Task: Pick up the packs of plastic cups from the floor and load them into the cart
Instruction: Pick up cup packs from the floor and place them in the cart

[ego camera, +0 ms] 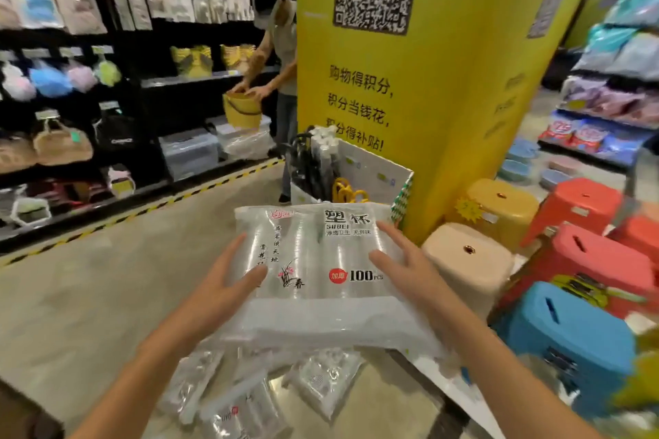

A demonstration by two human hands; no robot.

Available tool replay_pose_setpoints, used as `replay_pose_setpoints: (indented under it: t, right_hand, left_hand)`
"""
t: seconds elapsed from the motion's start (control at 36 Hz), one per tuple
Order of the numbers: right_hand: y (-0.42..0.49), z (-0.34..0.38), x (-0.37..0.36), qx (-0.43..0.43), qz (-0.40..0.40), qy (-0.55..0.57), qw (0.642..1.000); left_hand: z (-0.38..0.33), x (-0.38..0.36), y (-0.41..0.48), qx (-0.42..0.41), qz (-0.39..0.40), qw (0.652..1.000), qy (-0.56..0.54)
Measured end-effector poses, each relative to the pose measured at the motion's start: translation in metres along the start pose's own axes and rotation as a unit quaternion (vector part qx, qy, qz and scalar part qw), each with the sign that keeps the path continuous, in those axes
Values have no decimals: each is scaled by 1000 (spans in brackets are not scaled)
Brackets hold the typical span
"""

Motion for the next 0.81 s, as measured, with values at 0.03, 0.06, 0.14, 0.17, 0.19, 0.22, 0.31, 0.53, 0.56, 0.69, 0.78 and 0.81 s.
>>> replay_pose_setpoints:
  t: [0.03, 0.06, 0.14, 0.17, 0.19, 0.22, 0.31, 0.53, 0.56, 0.69, 0.78, 0.81]
  right_hand:
    - [-4, 5, 10, -8, -20, 1, 1000]
    - [-9, 10, 20, -20, -41, 4, 999]
    - [-27, 21, 48, -38, -103, 1, 994]
    - [-35, 23, 57, -45, -123, -1, 991]
    - [-45, 25, 67, -53, -144, -2, 988]
    - [-56, 28, 75, -62, -163, 1, 985]
    - [-93, 34, 100, -91, -218, 13, 971]
    - [-209, 47, 166, -123, -381, -17, 916]
    - [-224, 50, 172, -125, -393, -24, 911]
    - [-308, 61, 197, -168, -467, -45, 867]
    - [-362, 70, 209, -191, -495, -62, 845]
    - [-381, 73, 213, -196, -504, -67, 838]
  left_hand:
    - [-12, -2, 7, -14, 13, 1000, 1]
    - [-23, -5, 14, -29, 27, 999, 8]
    - [-53, -15, 29, -63, 81, 994, 25]
    - [-62, -20, 34, -71, 105, 991, 28]
    - [-71, -24, 37, -80, 131, 988, 33]
    - [-80, -30, 41, -89, 155, 983, 38]
    - [-110, -54, 47, -118, 217, 967, 54]
    - [-190, -137, -1, -210, 312, 919, 115]
    - [-195, -146, -8, -218, 325, 913, 118]
    - [-229, -202, -56, -246, 392, 878, 121]
    - [-248, -237, -99, -266, 417, 864, 90]
    - [-253, -246, -113, -270, 426, 860, 79]
Point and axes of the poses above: each hand's wrist, its own y-axis towards the middle knuckle, its own x-axis out of the back of the hand, z = x × y, the point moved 1 cm from there along y, towards the middle knuckle, and after that the axes turned 5 degrees about x, right-handed, at the moved point
